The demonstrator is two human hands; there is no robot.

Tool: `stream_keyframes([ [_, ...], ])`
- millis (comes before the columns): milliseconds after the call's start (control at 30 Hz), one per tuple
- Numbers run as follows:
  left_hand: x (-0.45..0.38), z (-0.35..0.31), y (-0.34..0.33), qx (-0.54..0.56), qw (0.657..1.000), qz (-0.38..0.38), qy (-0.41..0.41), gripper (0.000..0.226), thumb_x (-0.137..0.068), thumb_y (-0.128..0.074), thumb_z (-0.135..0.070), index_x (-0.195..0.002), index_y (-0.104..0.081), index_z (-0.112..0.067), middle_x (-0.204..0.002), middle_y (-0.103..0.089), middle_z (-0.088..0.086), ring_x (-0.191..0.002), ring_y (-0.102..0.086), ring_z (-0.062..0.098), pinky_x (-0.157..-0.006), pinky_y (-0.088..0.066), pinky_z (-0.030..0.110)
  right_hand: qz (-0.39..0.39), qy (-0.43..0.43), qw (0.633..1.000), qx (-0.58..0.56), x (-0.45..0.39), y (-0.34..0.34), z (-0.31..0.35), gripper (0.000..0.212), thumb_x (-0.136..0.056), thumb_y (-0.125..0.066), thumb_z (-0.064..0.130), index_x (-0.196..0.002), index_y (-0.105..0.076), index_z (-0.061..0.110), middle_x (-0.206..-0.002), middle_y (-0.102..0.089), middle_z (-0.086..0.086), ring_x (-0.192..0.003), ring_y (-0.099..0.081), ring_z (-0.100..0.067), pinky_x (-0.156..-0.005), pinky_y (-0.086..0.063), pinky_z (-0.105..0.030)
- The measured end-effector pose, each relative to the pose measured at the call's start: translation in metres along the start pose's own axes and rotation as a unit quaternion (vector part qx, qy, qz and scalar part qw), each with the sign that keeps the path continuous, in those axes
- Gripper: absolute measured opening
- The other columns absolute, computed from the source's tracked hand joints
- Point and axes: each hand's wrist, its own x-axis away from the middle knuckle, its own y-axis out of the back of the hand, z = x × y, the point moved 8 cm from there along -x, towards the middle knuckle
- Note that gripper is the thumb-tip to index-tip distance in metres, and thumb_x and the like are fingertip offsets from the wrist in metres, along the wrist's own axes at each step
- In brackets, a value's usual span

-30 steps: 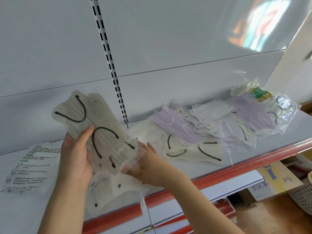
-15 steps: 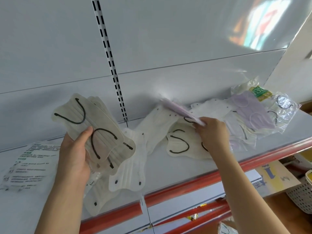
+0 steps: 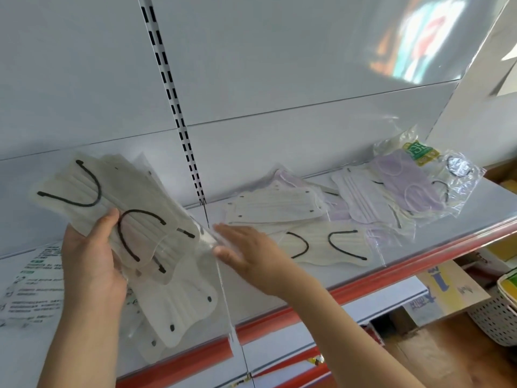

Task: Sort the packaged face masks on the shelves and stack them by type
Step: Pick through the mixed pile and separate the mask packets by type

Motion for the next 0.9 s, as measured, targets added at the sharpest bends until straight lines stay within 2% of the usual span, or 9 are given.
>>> stream_keyframes([
  [100,-0.011,0.008,0.021,0.017,0.998,-0.053,0.011,0.067,-0.076,-0.081,-0.054,-0.127,-0.066,-0.014,-0.122,-0.073,0.002,-0.110,-0.072,0.021,-0.093,-0.056,0.053,-0.150,-0.129,0.971,0.135,0.020,0.057,-0.061,0.090,-0.083,-0.040,0.080,-0.154,-0.028,0.026,-0.158,-0.034,-0.001,-0.146,-0.028,-0.025,-0.120,-0.023,-0.049],
  [200,-0.012,0.009,0.012,0.027,0.998,-0.047,0.014,0.034,-0.086,-0.063,-0.050,-0.092,-0.071,-0.018,-0.099,-0.073,-0.005,-0.090,-0.072,0.015,-0.079,-0.060,0.043,-0.077,-0.320,0.925,0.189,0.041,0.077,-0.132,0.114,-0.070,-0.049,0.088,-0.158,-0.004,0.031,-0.165,-0.005,-0.009,-0.151,0.000,-0.038,-0.119,0.002,-0.058],
  [333,0.010,-0.016,-0.012,0.004,0.992,-0.096,-0.077,0.059,-0.079,-0.075,-0.034,-0.128,-0.061,-0.005,-0.118,-0.074,0.001,-0.109,-0.072,0.018,-0.094,-0.059,0.046,-0.138,-0.260,0.947,0.125,0.028,0.073,-0.127,0.058,-0.081,-0.065,0.064,-0.132,-0.057,0.036,-0.143,-0.052,0.003,-0.141,-0.035,-0.023,-0.121,-0.005,-0.053],
  [400,0.026,-0.022,-0.032,-0.016,0.992,-0.068,-0.101,0.052,-0.084,-0.071,-0.023,-0.132,-0.057,-0.008,-0.121,-0.071,0.000,-0.112,-0.070,0.015,-0.098,-0.056,0.039,-0.184,-0.218,0.951,0.116,0.022,0.069,-0.109,0.029,-0.087,-0.068,0.047,-0.110,-0.072,0.031,-0.116,-0.070,0.005,-0.114,-0.060,-0.019,-0.115,-0.027,-0.042],
  [467,0.031,-0.019,-0.043,-0.017,0.994,-0.045,-0.100,0.051,-0.085,-0.069,-0.018,-0.134,-0.057,-0.007,-0.124,-0.071,0.003,-0.113,-0.070,0.016,-0.101,-0.055,0.042,-0.224,-0.204,0.951,0.068,0.024,0.073,-0.097,0.021,-0.090,-0.067,0.046,-0.087,-0.074,0.026,-0.083,-0.071,0.004,-0.077,-0.062,-0.018,-0.078,-0.046,-0.032],
  [567,0.026,-0.020,-0.038,-0.005,0.994,-0.038,-0.102,0.051,-0.087,-0.069,-0.016,-0.135,-0.056,-0.006,-0.125,-0.071,0.006,-0.114,-0.070,0.019,-0.102,-0.054,0.046,-0.268,-0.191,0.943,-0.055,0.031,0.095,-0.094,0.038,-0.090,-0.069,0.041,-0.057,-0.056,0.025,-0.050,-0.053,0.011,-0.049,-0.044,-0.007,-0.050,-0.033,-0.023],
  [667,0.025,-0.022,-0.032,0.003,0.995,-0.042,-0.093,0.052,-0.087,-0.070,-0.018,-0.136,-0.056,-0.007,-0.125,-0.072,0.005,-0.115,-0.069,0.019,-0.102,-0.054,0.046,-0.279,-0.204,0.928,-0.138,0.036,0.120,-0.104,0.026,-0.091,-0.069,0.032,-0.069,-0.068,0.019,-0.057,-0.063,0.005,-0.052,-0.054,-0.007,-0.055,-0.043,-0.019],
  [767,0.023,-0.019,-0.031,0.014,0.996,-0.026,-0.087,0.053,-0.088,-0.070,-0.017,-0.138,-0.057,-0.009,-0.128,-0.071,0.005,-0.118,-0.068,0.020,-0.104,-0.053,0.046,-0.219,-0.265,0.882,-0.323,0.045,0.116,-0.132,0.020,-0.093,-0.068,0.024,-0.083,-0.070,0.007,-0.068,-0.066,-0.009,-0.057,-0.064,-0.021,-0.062,-0.060,-0.030],
  [900,0.030,-0.014,-0.038,0.017,0.997,-0.004,-0.077,0.047,-0.091,-0.068,-0.014,-0.137,-0.058,-0.010,-0.127,-0.071,0.001,-0.118,-0.068,0.017,-0.105,-0.052,0.044,-0.191,-0.335,0.880,-0.277,0.073,0.119,-0.164,0.027,-0.090,-0.071,0.025,-0.081,-0.064,0.001,-0.066,-0.059,-0.010,-0.050,-0.059,-0.015,-0.056,-0.056,-0.025],
])
